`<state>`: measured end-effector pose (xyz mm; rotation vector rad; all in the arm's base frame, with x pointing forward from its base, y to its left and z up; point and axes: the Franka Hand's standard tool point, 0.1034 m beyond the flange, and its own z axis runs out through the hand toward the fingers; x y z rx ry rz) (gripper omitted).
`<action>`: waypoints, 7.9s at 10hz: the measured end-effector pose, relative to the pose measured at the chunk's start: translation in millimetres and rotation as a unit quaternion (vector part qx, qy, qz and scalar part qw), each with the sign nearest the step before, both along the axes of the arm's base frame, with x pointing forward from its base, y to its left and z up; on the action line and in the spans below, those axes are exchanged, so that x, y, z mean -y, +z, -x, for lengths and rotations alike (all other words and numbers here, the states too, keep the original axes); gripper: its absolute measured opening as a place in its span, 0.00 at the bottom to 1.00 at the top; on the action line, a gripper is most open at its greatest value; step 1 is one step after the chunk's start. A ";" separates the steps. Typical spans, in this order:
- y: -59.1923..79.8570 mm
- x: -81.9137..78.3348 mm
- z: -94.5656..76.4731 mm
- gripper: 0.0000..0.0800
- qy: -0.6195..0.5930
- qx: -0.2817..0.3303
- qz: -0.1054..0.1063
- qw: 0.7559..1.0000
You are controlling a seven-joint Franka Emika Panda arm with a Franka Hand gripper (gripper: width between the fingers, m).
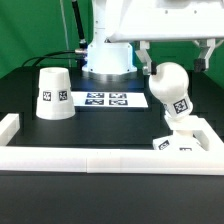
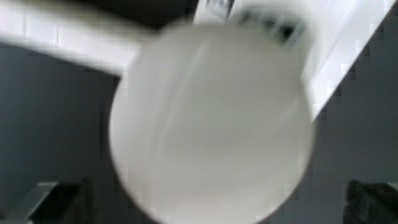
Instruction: Assemble lamp
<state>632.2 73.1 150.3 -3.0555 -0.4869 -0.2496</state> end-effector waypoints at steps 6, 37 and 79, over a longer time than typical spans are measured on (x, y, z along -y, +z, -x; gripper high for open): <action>-4.1 -0.2 -5.2 0.87 0.011 -0.126 0.003 0.992; -33.3 1.2 12.6 0.72 -0.002 -0.125 0.000 0.992; -20.2 -34.1 -4.9 0.72 -0.031 0.004 0.061 0.998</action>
Offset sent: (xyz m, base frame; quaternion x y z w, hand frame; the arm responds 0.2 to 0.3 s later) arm 0.0003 -0.0029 -0.0027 0.0066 -0.1263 -0.0129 0.9919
